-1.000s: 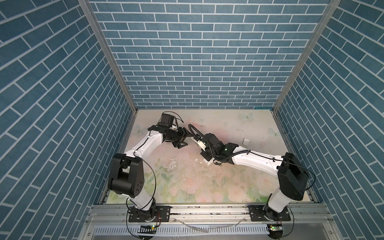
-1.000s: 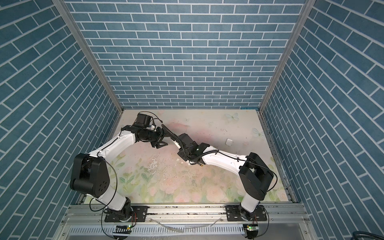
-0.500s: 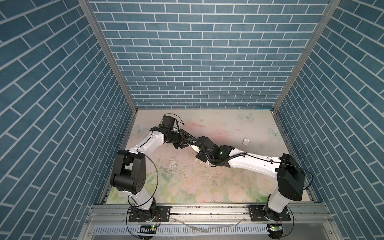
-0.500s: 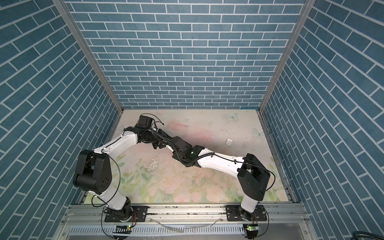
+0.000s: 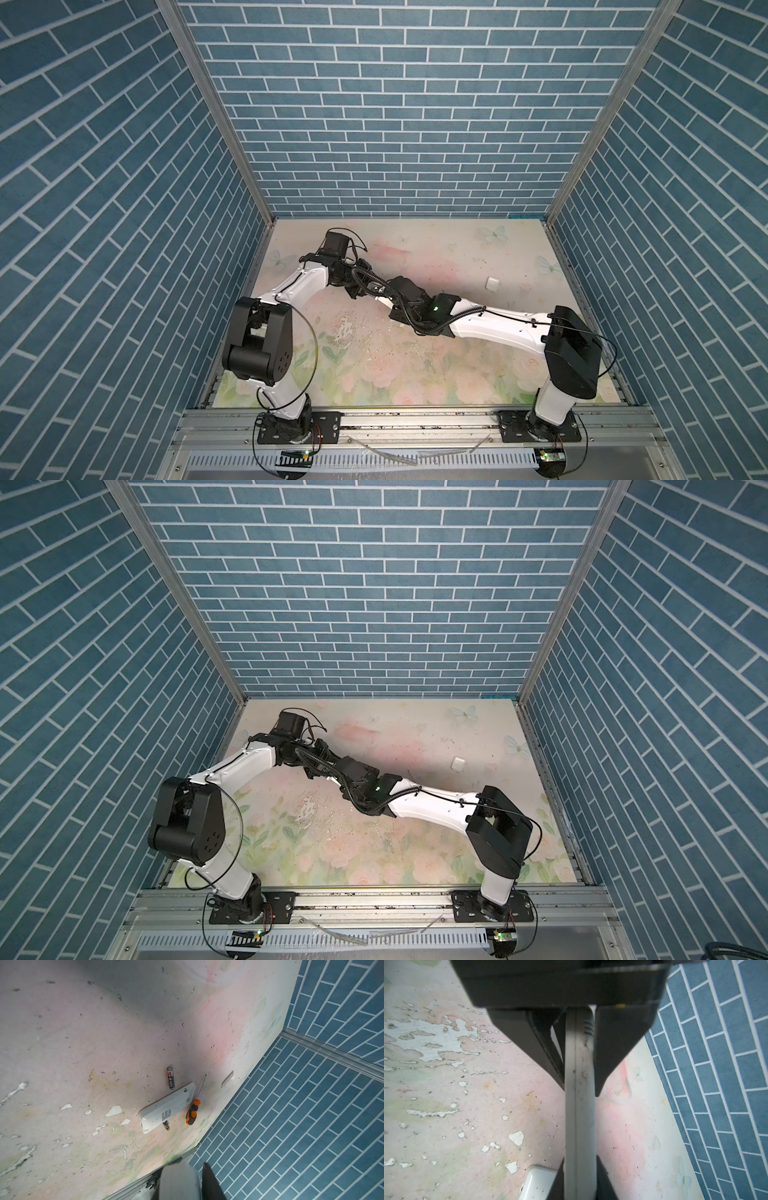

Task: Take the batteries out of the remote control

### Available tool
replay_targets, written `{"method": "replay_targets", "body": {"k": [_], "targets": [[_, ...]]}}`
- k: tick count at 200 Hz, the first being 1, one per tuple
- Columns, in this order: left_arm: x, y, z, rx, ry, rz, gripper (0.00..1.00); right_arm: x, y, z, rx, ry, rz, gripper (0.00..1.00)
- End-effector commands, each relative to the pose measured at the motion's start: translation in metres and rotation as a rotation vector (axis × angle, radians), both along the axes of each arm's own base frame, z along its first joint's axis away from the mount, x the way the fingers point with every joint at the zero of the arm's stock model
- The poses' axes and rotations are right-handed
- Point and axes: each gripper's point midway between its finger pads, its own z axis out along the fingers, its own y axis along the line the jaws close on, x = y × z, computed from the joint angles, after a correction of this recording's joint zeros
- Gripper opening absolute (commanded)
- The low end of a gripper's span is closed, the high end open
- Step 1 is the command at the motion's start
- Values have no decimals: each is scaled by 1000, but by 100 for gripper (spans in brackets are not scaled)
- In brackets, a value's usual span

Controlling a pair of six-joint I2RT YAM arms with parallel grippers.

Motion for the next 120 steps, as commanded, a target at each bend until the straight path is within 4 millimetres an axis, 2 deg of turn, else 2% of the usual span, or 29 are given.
{"method": "replay_targets", "body": {"k": [1,15,74,99,120], "targets": [[1,2,-5,5,-30,-39,7,15,11,33,97,-65,-41,0],[3,2,-5,2,-33,-36,0,15,10,33,96,-71,-47,0],[10,7,0,-14,-54,-21,0,18,1,34,82,-105,-78,18],[16,10,4,-30,-77,-5,0,18,-3,36,74,-118,-86,34],[22,12,8,-40,-99,2,0,19,-7,38,69,-130,-94,43]]}}
